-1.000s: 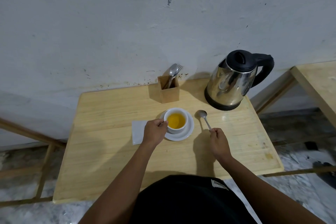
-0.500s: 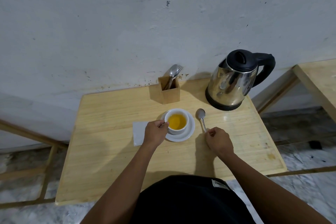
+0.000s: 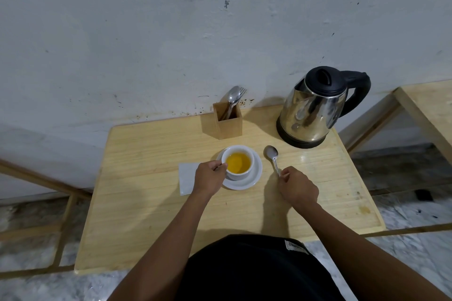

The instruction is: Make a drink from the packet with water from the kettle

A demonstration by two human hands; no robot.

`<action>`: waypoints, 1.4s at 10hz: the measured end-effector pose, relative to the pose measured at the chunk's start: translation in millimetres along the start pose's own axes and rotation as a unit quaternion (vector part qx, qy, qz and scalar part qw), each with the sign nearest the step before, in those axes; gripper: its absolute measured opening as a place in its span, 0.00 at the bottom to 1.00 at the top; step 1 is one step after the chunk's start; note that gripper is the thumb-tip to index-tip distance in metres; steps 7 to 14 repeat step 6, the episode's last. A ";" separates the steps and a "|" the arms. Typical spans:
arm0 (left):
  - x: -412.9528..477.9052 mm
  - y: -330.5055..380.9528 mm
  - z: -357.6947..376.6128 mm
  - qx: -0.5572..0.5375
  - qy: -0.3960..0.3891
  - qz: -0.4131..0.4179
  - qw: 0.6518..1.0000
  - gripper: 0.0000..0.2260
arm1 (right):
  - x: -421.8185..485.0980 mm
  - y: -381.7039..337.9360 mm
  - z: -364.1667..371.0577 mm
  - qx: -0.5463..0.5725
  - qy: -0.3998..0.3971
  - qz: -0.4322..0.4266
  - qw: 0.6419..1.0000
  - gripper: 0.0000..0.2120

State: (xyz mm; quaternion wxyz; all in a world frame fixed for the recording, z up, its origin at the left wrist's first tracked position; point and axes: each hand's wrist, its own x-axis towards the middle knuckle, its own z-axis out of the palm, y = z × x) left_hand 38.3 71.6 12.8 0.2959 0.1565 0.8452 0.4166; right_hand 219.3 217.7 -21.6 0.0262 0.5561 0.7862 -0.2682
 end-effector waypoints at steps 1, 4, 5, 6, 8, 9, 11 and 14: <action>-0.3 0.8 0.1 -0.004 -0.001 -0.003 1.000 0.11 | -0.3 -0.5 0.2 -0.003 -0.014 -0.013 1.000 0.09; -3.6 5.8 -3.5 -0.008 -0.012 -0.022 1.000 0.13 | 0.6 -10.6 -13.1 -0.016 -0.033 -0.023 0.999 0.10; -1.2 7.5 -7.8 0.019 -0.030 -0.014 0.999 0.14 | 1.7 -16.7 -19.5 -0.012 -0.030 -0.050 0.998 0.10; -0.1 17.9 -16.4 0.071 -0.037 0.005 0.997 0.11 | 7.4 -28.5 -29.8 0.026 -0.028 -0.079 0.996 0.10; -0.1 17.9 -16.4 0.071 -0.037 0.005 0.997 0.11 | 7.4 -28.5 -29.8 0.026 -0.028 -0.079 0.996 0.10; -0.1 17.9 -16.4 0.071 -0.037 0.005 0.997 0.11 | 7.4 -28.5 -29.8 0.026 -0.028 -0.079 0.996 0.10; -0.1 17.9 -16.4 0.071 -0.037 0.005 0.997 0.11 | 7.4 -28.5 -29.8 0.026 -0.028 -0.079 0.996 0.10; -0.1 17.9 -16.4 0.071 -0.037 0.005 0.997 0.11 | 7.4 -28.5 -29.8 0.026 -0.028 -0.079 0.996 0.10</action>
